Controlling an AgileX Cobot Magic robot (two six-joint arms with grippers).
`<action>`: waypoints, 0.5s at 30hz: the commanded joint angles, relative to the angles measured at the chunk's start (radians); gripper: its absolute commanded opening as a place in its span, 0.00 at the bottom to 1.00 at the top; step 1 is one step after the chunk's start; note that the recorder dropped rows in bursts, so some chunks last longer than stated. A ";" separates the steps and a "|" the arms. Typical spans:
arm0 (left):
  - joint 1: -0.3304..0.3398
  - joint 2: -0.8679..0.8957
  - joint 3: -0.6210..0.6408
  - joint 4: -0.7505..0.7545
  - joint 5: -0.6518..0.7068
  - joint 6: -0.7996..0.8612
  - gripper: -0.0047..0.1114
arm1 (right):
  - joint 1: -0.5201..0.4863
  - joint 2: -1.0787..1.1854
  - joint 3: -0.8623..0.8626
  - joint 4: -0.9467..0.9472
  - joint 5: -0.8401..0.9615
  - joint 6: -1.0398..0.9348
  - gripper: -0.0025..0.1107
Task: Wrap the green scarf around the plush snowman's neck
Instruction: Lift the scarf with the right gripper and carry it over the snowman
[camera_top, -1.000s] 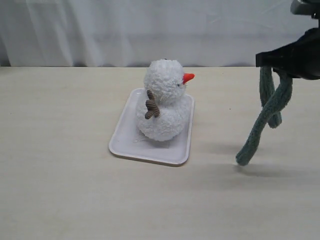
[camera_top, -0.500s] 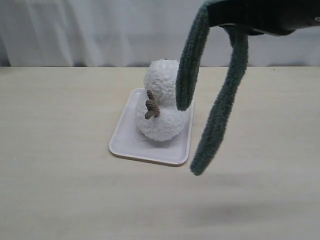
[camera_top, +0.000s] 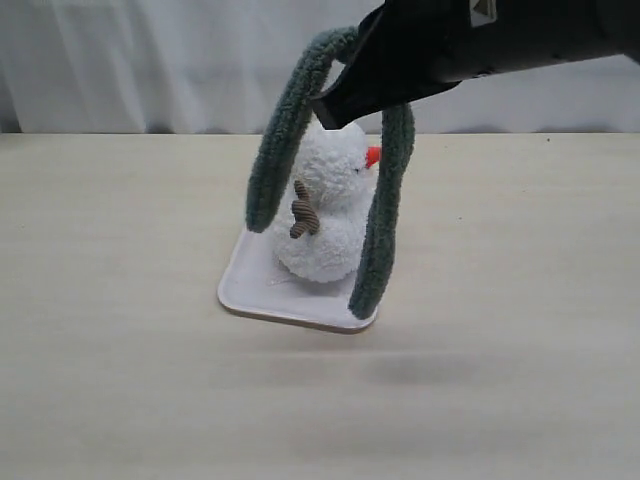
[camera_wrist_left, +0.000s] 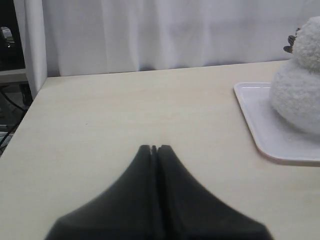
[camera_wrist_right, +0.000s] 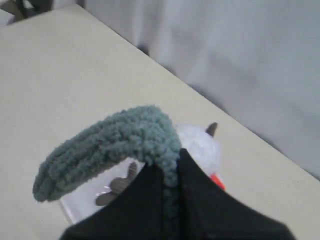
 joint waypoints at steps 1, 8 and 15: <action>-0.006 -0.003 0.003 -0.003 -0.008 -0.002 0.04 | 0.002 0.047 -0.018 -0.433 0.021 0.344 0.06; -0.006 -0.003 0.003 -0.003 -0.008 -0.002 0.04 | -0.007 0.165 -0.169 -0.757 0.412 0.773 0.06; -0.006 -0.003 0.003 -0.003 -0.008 -0.002 0.04 | -0.051 0.350 -0.406 -0.462 0.427 0.639 0.06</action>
